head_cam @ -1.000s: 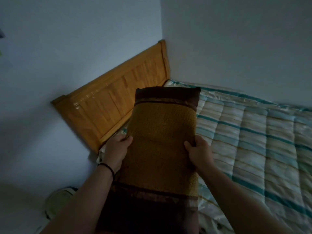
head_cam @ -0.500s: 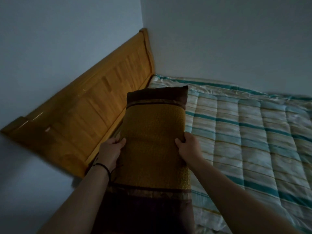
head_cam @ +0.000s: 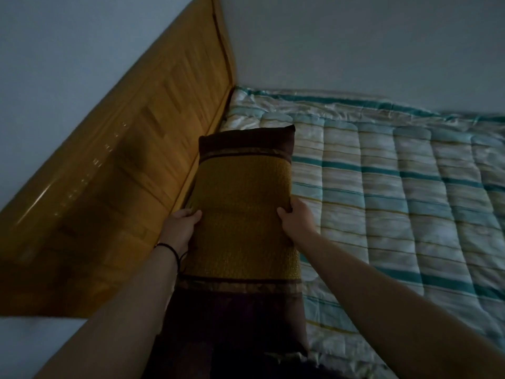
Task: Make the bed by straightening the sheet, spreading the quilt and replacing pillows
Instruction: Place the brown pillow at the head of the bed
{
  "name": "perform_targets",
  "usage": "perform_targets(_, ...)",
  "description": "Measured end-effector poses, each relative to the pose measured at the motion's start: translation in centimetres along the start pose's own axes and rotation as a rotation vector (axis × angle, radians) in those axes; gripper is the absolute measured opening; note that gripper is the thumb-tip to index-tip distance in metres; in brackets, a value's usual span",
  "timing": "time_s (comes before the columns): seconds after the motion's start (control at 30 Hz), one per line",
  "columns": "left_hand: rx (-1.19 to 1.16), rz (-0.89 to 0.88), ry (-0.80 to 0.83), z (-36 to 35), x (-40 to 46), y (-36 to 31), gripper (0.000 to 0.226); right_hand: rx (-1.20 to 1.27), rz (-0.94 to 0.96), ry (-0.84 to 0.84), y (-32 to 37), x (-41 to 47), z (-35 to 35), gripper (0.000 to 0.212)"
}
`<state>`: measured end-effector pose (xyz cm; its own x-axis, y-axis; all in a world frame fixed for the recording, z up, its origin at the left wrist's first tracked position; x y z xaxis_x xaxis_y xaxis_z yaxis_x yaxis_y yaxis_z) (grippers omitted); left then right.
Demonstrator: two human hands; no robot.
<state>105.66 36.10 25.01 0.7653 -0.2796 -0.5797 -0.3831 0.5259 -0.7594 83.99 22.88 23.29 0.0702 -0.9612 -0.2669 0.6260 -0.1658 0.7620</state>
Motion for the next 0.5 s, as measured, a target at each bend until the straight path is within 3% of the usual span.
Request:
perform_targets(0.17,0.085,0.056,0.059,-1.9,7.8,-0.9,0.049,0.008,-0.178,-0.006,0.1,4.1,-5.6,0.012)
perform_targets(0.5,0.179,0.137,0.106,-5.8,25.2,0.4,0.046,0.005,-0.300,-0.049,-0.6,13.6,-17.6,0.022)
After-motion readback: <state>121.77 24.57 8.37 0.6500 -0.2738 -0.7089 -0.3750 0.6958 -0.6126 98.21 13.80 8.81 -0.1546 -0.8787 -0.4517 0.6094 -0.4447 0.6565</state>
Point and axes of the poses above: each hand's wrist, its own x-axis towards the middle knuckle, its own z-axis out of the back of the hand, y = z × x, the point moved 1 cm from there along x, towards the middle knuckle, and after that the axes turned 13 degrees about -y, right-handed, at the moved point
